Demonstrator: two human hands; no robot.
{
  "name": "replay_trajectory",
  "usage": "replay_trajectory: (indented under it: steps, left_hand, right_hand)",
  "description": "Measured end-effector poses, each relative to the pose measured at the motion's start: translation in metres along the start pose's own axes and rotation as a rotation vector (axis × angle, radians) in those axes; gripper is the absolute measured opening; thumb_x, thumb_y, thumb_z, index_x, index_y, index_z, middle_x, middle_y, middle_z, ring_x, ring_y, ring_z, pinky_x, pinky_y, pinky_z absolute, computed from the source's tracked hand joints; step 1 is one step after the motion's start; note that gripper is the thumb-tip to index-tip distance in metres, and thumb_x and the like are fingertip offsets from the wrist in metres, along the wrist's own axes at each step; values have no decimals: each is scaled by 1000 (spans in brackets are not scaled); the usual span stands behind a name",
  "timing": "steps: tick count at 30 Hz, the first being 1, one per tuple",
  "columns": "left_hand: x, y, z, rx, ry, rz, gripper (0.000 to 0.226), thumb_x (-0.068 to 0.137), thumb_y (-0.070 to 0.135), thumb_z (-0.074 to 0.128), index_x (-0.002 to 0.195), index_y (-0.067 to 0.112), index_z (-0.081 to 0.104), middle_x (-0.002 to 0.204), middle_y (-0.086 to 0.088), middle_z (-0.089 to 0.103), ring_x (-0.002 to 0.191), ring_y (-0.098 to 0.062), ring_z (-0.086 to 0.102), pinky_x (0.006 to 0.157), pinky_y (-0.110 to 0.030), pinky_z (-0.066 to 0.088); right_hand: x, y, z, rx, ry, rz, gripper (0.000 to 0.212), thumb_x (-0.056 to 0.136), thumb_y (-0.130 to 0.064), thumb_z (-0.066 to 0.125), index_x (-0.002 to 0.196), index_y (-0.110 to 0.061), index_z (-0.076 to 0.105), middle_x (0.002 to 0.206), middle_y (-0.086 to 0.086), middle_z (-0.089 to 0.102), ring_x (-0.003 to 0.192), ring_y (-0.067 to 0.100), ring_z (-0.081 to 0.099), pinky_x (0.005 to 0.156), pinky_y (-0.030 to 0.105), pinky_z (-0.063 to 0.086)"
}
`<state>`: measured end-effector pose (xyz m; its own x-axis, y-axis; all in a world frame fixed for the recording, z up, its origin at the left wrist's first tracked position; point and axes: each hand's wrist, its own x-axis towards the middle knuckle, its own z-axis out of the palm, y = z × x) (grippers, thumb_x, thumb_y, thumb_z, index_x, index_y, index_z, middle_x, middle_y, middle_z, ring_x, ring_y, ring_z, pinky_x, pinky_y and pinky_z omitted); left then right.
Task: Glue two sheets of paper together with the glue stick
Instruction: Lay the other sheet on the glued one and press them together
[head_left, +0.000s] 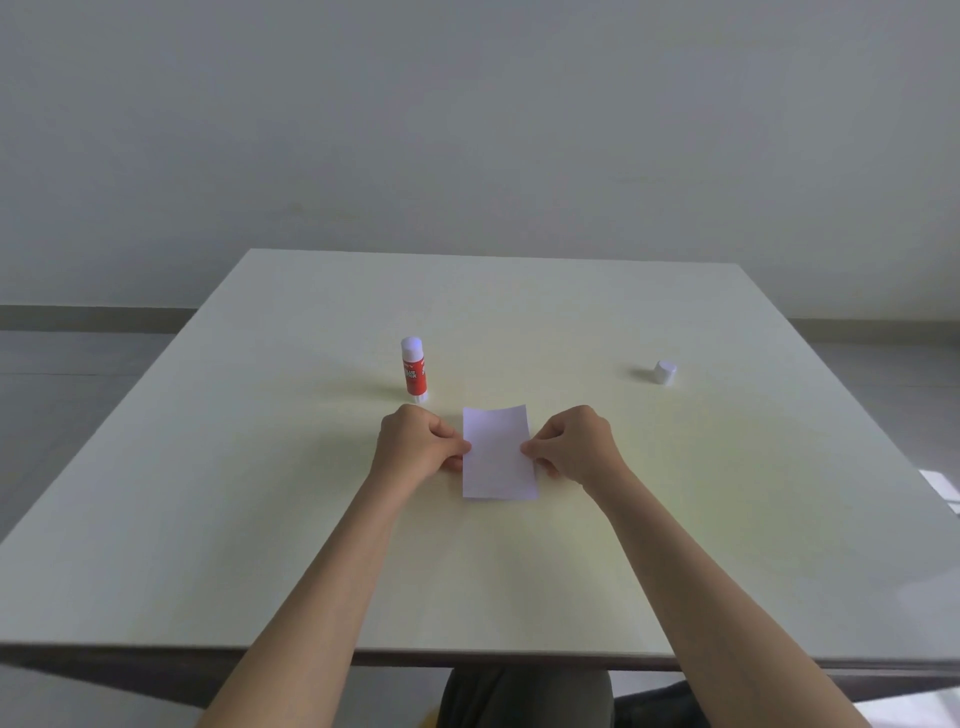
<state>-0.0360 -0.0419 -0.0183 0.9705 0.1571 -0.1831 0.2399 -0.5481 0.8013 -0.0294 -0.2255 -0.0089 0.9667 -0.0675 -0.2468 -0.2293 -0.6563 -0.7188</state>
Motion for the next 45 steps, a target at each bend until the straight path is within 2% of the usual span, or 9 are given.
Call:
replay_trajectory:
  steps: [7,11,17,22,24,27,35,40,45]
  left_hand:
    - [0,2,3,82,16,35,11,71,11,72,69,0,72,62,-5,75,53,-4,68,69,-20,50]
    - [-2,4,4,114,31,64,9,69,9,72,65,1,71,58,2,72,59,-11,71,66,-22,50]
    - [-4,7,5,149,44,101,7,69,7,71,63,2,71,60,0,72,64,-17,71,65,-24,49]
    - [-3,6,6,137,57,106,9,71,6,69,64,3,70,60,-3,73,66,-18,71,66,-26,50]
    - [-3,5,6,119,59,105,9,73,9,70,65,4,71,61,-1,73,68,-16,71,71,-28,51]
    - [-2,4,5,92,57,106,10,74,12,72,67,5,71,62,-1,74,67,-13,71,75,-30,52]
    - [-2,5,7,92,57,102,10,72,11,71,64,6,71,60,-1,73,67,-15,71,74,-31,53]
    - [-1,5,8,96,60,97,9,71,9,71,63,5,71,60,-5,73,66,-17,72,70,-28,52]
    - [-2,6,10,137,70,123,8,70,7,69,64,1,69,63,-8,73,69,-25,70,69,-34,53]
  right_hand:
    - [1,0,2,-52,-9,-28,21,73,-5,64,54,-6,56,45,3,52,43,14,44,43,21,35]
    - [0,-1,4,-75,6,-29,31,73,-4,64,48,-12,47,46,0,50,52,22,46,47,23,35]
    - [-2,-2,4,-99,9,-41,34,73,-2,62,46,-15,44,47,-1,49,56,25,47,48,23,34]
    - [-2,-1,3,-69,-4,-49,32,74,-4,63,47,-13,47,45,-1,50,44,14,44,38,16,33]
    - [-2,2,1,-38,-14,-47,24,74,-5,63,52,-7,53,44,0,52,41,10,44,31,8,29]
    - [-2,5,-1,-2,-16,-37,12,75,-6,63,64,-2,60,44,1,53,40,10,45,29,7,27]
    - [0,2,0,-24,-12,-40,24,73,-3,61,51,-10,53,44,1,53,39,9,45,28,6,26]
    - [1,-1,2,-82,-10,-30,30,72,-2,60,47,-13,48,45,2,51,40,12,44,37,17,32]
    - [1,-3,3,-108,1,-23,31,70,-2,62,46,-12,45,45,3,49,45,18,41,43,23,33]
